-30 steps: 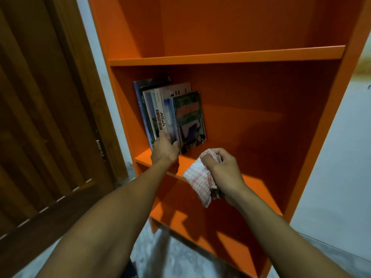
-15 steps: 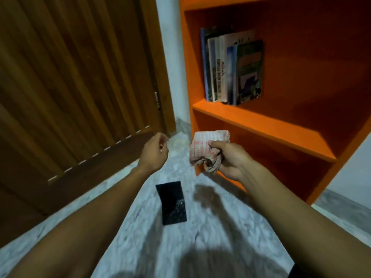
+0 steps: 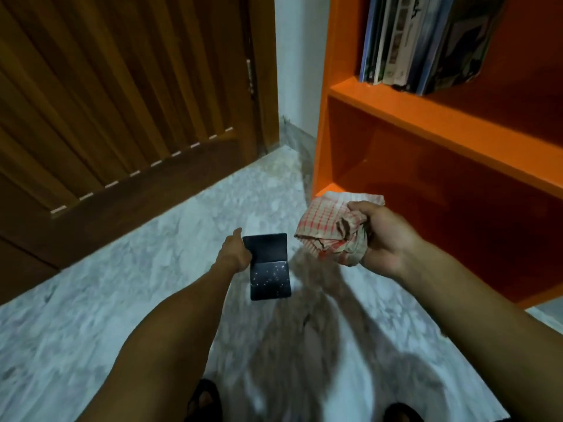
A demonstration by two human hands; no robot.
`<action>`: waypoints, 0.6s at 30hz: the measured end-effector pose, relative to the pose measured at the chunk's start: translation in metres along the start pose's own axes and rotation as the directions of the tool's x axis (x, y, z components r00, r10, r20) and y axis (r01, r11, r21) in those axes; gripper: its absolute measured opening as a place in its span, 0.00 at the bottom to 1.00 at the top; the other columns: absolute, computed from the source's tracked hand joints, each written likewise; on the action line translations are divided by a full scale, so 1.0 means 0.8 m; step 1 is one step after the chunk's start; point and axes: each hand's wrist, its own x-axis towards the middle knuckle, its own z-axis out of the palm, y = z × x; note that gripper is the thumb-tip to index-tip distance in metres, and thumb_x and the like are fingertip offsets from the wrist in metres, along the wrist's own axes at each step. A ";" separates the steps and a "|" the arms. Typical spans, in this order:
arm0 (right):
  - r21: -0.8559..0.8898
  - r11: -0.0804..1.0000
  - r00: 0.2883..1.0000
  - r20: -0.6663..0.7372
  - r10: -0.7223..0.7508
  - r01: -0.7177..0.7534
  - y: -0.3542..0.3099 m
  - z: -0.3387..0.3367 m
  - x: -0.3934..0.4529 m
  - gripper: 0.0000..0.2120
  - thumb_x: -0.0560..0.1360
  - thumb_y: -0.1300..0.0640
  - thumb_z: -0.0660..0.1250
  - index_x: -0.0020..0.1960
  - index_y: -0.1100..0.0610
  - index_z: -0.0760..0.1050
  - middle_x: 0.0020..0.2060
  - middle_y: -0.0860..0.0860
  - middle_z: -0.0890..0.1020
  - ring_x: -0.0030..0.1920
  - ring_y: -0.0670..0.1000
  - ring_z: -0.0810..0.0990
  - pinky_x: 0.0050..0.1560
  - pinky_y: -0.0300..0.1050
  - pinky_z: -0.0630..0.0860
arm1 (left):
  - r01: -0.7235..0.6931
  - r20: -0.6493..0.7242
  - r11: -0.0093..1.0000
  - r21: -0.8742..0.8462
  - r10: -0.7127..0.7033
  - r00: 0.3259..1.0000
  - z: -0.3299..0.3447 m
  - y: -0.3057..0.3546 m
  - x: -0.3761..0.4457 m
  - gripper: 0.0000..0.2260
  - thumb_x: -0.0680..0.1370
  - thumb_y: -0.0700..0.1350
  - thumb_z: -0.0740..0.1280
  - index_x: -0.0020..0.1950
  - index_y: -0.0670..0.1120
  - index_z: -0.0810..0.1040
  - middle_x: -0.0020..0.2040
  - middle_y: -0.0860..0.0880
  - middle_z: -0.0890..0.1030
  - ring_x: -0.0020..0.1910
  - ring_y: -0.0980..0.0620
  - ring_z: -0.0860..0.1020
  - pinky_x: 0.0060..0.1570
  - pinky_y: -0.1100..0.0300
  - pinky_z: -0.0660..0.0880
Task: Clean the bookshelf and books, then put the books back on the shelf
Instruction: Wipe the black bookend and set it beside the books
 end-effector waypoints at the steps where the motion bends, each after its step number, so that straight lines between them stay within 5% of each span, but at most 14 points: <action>1: -0.004 1.000 1.000 -0.005 0.005 -0.005 0.002 -0.003 0.003 0.15 0.82 0.55 0.59 0.59 0.65 0.76 0.53 0.65 0.84 0.52 0.64 0.85 0.51 0.61 0.81 | 0.005 0.003 1.000 0.004 -0.005 1.000 0.009 -0.002 0.009 0.33 0.80 0.39 0.65 0.81 0.46 0.53 0.76 0.39 0.65 0.73 0.39 0.67 0.71 0.49 0.65; 4: -0.015 0.999 0.999 -0.022 0.031 -0.031 0.003 -0.006 0.006 0.14 0.82 0.55 0.61 0.58 0.65 0.76 0.52 0.65 0.84 0.50 0.64 0.85 0.42 0.59 0.83 | -0.033 -0.060 0.999 0.031 0.034 0.998 0.031 -0.009 0.025 0.24 0.80 0.41 0.63 0.77 0.47 0.65 0.69 0.39 0.74 0.66 0.38 0.74 0.66 0.48 0.71; 7: -0.013 0.999 0.999 -0.008 0.032 -0.033 0.000 -0.007 0.007 0.12 0.81 0.56 0.62 0.56 0.64 0.77 0.50 0.64 0.85 0.45 0.62 0.86 0.39 0.56 0.82 | -0.049 -0.202 0.997 0.066 0.061 0.977 0.039 -0.012 0.031 0.10 0.81 0.42 0.61 0.59 0.45 0.78 0.55 0.37 0.81 0.53 0.36 0.79 0.52 0.47 0.77; 12: -0.019 1.000 1.000 0.016 0.005 -0.004 -0.001 -0.006 0.004 0.11 0.81 0.57 0.63 0.56 0.64 0.78 0.52 0.64 0.85 0.53 0.65 0.84 0.56 0.66 0.77 | -0.124 -0.223 0.991 0.044 0.131 0.966 0.040 -0.011 0.015 0.09 0.82 0.43 0.61 0.50 0.44 0.80 0.45 0.39 0.82 0.46 0.37 0.79 0.42 0.55 0.71; 18: 0.066 0.997 0.998 0.062 -0.034 0.030 -0.002 0.003 -0.017 0.10 0.81 0.57 0.64 0.55 0.64 0.78 0.48 0.63 0.86 0.49 0.60 0.85 0.48 0.60 0.78 | -0.249 -0.241 0.968 -0.029 0.235 0.942 -0.034 0.028 -0.024 0.09 0.82 0.44 0.62 0.43 0.48 0.77 0.40 0.44 0.81 0.42 0.43 0.78 0.42 0.57 0.68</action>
